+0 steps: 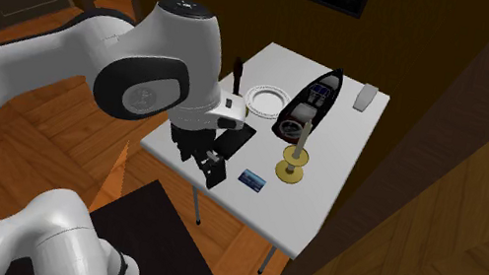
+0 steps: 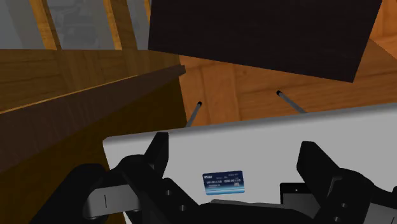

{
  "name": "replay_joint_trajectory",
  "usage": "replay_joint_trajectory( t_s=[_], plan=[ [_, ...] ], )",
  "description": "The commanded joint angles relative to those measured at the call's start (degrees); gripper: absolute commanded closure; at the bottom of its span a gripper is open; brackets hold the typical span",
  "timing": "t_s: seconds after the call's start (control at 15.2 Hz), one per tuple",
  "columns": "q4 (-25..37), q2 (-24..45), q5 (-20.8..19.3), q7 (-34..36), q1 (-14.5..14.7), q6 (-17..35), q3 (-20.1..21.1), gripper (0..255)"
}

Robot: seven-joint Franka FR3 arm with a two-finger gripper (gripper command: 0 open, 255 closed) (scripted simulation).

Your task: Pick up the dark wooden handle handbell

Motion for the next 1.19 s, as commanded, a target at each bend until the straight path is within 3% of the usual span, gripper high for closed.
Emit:
replay_joint_trajectory(
  t_s=[0.0,0.53,1.12],
  plan=[
    [0.0,0.0,0.0,0.0,0.0,0.0,0.0,0],
    [7.0,13.7,4.6,4.1,3.2,8.1,4.4,0],
    [19.3,29.9,7.2,8.0,5.8,13.8,9.0,0]
  ],
)
